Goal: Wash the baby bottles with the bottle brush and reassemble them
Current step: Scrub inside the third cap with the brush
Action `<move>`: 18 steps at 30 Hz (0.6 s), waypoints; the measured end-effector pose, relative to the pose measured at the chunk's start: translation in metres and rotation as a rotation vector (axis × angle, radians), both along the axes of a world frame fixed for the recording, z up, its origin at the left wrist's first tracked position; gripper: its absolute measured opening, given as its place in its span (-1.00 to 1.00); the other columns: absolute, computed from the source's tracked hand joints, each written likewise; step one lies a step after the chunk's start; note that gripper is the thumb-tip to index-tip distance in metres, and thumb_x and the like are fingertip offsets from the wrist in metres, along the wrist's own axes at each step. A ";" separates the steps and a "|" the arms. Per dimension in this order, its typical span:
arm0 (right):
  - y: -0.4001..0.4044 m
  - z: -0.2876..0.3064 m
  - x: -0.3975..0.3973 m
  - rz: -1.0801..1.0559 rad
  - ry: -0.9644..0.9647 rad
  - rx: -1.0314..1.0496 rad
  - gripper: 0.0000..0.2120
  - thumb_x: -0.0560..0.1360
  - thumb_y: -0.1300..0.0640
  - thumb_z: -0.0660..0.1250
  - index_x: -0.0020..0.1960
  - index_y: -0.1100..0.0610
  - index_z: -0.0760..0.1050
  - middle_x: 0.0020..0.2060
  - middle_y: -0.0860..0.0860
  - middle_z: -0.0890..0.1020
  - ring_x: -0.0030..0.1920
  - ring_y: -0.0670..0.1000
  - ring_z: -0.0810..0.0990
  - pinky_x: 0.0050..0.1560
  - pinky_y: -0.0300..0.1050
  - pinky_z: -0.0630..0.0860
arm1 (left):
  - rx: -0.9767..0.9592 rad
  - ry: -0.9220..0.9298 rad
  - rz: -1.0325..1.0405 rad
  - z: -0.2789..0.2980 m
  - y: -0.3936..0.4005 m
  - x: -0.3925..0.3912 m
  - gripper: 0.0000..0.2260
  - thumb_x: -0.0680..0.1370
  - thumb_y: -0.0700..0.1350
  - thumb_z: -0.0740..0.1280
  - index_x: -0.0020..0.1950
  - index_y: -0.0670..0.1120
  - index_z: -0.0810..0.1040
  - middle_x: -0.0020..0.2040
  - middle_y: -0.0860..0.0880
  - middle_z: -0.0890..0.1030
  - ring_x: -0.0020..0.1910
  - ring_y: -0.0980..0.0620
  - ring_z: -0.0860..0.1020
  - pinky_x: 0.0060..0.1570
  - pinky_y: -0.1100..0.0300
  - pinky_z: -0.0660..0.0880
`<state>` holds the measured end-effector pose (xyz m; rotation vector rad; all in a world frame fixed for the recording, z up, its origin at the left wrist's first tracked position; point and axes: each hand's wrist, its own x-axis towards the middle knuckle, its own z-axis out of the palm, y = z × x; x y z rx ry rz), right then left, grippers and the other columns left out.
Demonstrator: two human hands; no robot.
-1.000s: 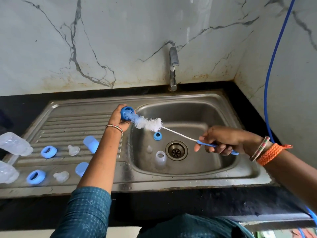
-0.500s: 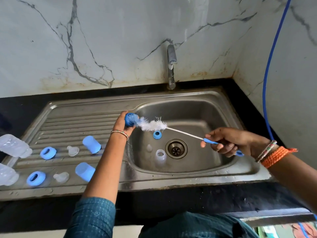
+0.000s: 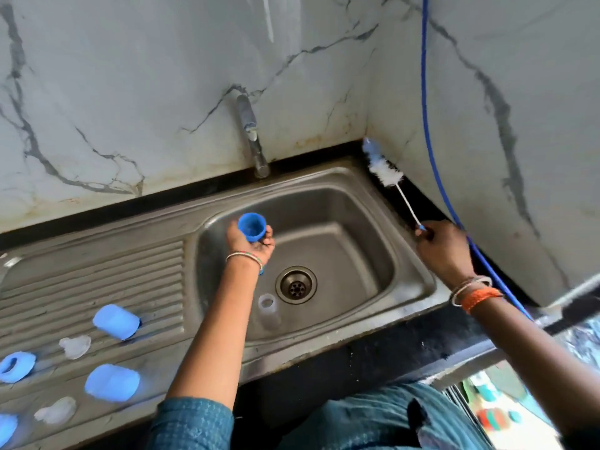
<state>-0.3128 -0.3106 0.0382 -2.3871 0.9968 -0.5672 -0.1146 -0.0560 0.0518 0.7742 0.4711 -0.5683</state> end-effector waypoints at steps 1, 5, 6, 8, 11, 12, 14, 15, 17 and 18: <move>-0.001 -0.003 -0.001 -0.040 0.038 -0.046 -0.84 0.50 0.22 0.27 -0.10 0.31 0.57 -0.12 0.32 0.57 -0.09 0.32 0.57 -0.18 0.03 0.42 | 0.022 0.006 -0.065 0.000 -0.012 -0.006 -0.70 0.55 0.06 0.09 -0.20 -0.14 0.40 -0.40 -0.08 0.44 -0.45 0.05 0.41 -0.58 0.42 0.22; -0.008 -0.015 -0.006 -0.124 0.206 -0.177 -0.87 0.47 0.24 0.27 -0.06 0.27 0.55 0.00 0.30 0.52 0.05 0.35 0.49 -0.02 0.15 0.47 | 0.015 0.049 -0.226 -0.002 -0.046 -0.025 -0.72 0.54 0.03 0.24 -0.13 -0.20 0.42 -0.25 -0.13 0.44 -0.33 0.00 0.41 -0.57 0.38 0.37; -0.011 -0.017 -0.007 -0.137 0.241 -0.185 -0.88 0.44 0.26 0.27 -0.07 0.25 0.54 -0.02 0.29 0.53 0.05 0.35 0.49 0.01 0.16 0.47 | 0.001 0.061 -0.237 -0.004 -0.051 -0.029 -0.70 0.53 0.04 0.28 -0.07 -0.21 0.43 -0.20 -0.15 0.45 -0.30 -0.01 0.43 -0.53 0.34 0.43; -0.014 -0.018 -0.009 -0.161 0.280 -0.151 -0.87 0.38 0.29 0.27 -0.08 0.24 0.51 -0.05 0.28 0.55 0.00 0.33 0.52 0.01 0.14 0.51 | -0.011 0.068 -0.239 -0.008 -0.056 -0.036 -0.66 0.50 0.06 0.36 0.04 -0.20 0.44 -0.10 -0.18 0.47 -0.25 -0.05 0.46 -0.45 0.26 0.52; -0.013 -0.017 -0.008 -0.220 0.330 -0.144 -0.80 0.31 0.30 0.26 -0.06 0.28 0.46 -0.06 0.30 0.53 -0.02 0.33 0.51 0.04 0.16 0.49 | -0.003 0.046 -0.298 -0.012 -0.059 -0.040 -0.69 0.50 0.01 0.39 0.06 -0.19 0.45 -0.07 -0.18 0.49 -0.19 -0.06 0.50 -0.37 0.20 0.57; -0.007 -0.015 -0.007 -0.218 0.352 -0.156 -0.74 0.32 0.29 0.28 0.00 0.30 0.44 -0.01 0.30 0.50 0.03 0.34 0.48 0.07 0.19 0.46 | 0.001 0.040 -0.332 -0.013 -0.059 -0.041 -0.70 0.50 -0.01 0.39 0.05 -0.19 0.46 -0.05 -0.18 0.50 -0.17 -0.07 0.52 -0.33 0.18 0.59; 0.011 -0.008 0.002 -0.118 0.387 -0.139 -0.59 0.38 0.22 0.30 0.20 0.27 0.38 0.13 0.27 0.44 0.18 0.32 0.40 0.15 0.21 0.43 | 0.029 0.034 -0.402 -0.016 -0.059 -0.042 -0.70 0.50 -0.01 0.40 0.07 -0.20 0.47 -0.02 -0.20 0.51 -0.13 -0.08 0.55 -0.27 0.12 0.62; 0.025 -0.002 0.009 -0.002 0.367 -0.107 -0.50 0.41 0.16 0.31 0.31 0.22 0.32 0.20 0.23 0.42 0.24 0.29 0.38 0.19 0.18 0.42 | 0.055 0.029 -0.428 -0.018 -0.060 -0.043 -0.70 0.51 -0.02 0.39 0.07 -0.20 0.47 -0.01 -0.20 0.51 -0.12 -0.09 0.56 -0.25 0.09 0.63; 0.058 0.006 0.027 0.314 0.203 0.041 -0.34 0.41 0.09 0.37 0.46 0.10 0.22 0.29 0.16 0.39 0.31 0.17 0.37 0.28 0.07 0.40 | 0.114 0.015 -0.454 -0.019 -0.061 -0.048 -0.75 0.53 -0.02 0.36 0.02 -0.19 0.46 -0.03 -0.19 0.52 -0.14 -0.09 0.56 -0.24 0.05 0.62; 0.075 0.011 0.037 0.453 0.124 0.123 -0.30 0.40 0.08 0.40 0.48 0.05 0.21 0.31 0.13 0.40 0.32 0.11 0.38 0.32 0.00 0.38 | 0.140 0.002 -0.465 -0.017 -0.062 -0.051 -0.77 0.55 -0.01 0.33 -0.02 -0.18 0.46 -0.06 -0.17 0.52 -0.17 -0.08 0.55 -0.23 0.06 0.60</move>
